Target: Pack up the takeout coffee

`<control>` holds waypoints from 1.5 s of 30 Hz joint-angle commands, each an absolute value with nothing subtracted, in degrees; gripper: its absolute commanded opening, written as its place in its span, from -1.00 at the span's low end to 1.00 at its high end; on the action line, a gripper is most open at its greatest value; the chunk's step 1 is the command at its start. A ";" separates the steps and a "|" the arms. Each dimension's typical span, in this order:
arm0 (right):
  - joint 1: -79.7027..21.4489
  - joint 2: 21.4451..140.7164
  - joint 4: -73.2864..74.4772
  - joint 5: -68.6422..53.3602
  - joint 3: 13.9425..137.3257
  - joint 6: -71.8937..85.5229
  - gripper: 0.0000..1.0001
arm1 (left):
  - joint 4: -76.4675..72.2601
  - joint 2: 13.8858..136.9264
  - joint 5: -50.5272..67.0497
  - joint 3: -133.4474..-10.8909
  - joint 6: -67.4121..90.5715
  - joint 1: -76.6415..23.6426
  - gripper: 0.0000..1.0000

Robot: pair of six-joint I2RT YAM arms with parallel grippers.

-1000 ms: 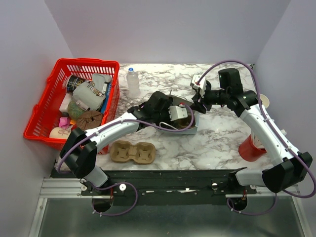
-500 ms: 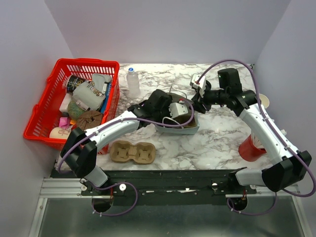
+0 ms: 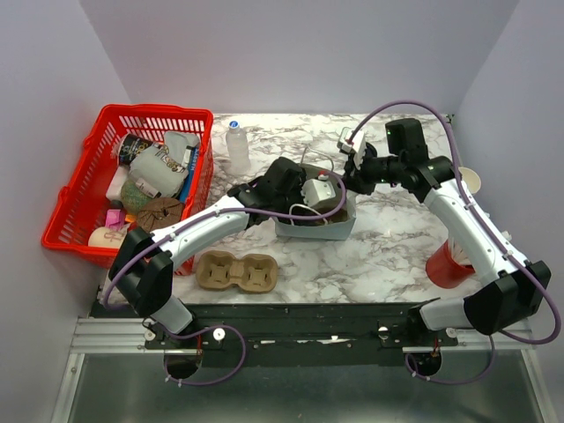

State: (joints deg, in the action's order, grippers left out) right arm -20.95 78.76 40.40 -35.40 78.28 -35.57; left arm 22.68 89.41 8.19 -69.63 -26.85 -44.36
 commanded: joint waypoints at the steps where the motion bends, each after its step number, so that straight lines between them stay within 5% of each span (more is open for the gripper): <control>1: -21.00 79.01 43.86 -35.68 79.72 -34.98 -0.63 | 23.20 89.56 7.21 -70.75 -24.43 -43.95 0.97; 24: -21.00 79.28 46.32 -37.27 80.69 -32.61 -0.96 | 17.05 85.35 7.03 -67.16 -25.57 -43.77 0.97; 45: -21.01 81.12 45.44 -33.32 79.72 -31.91 -0.99 | 14.85 81.83 11.95 -67.14 -24.44 -43.59 0.97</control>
State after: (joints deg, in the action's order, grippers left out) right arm -20.95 79.85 43.44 -35.46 79.72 -32.91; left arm 16.10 84.14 8.88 -67.02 -26.22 -43.97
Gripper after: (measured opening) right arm 0.106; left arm 0.985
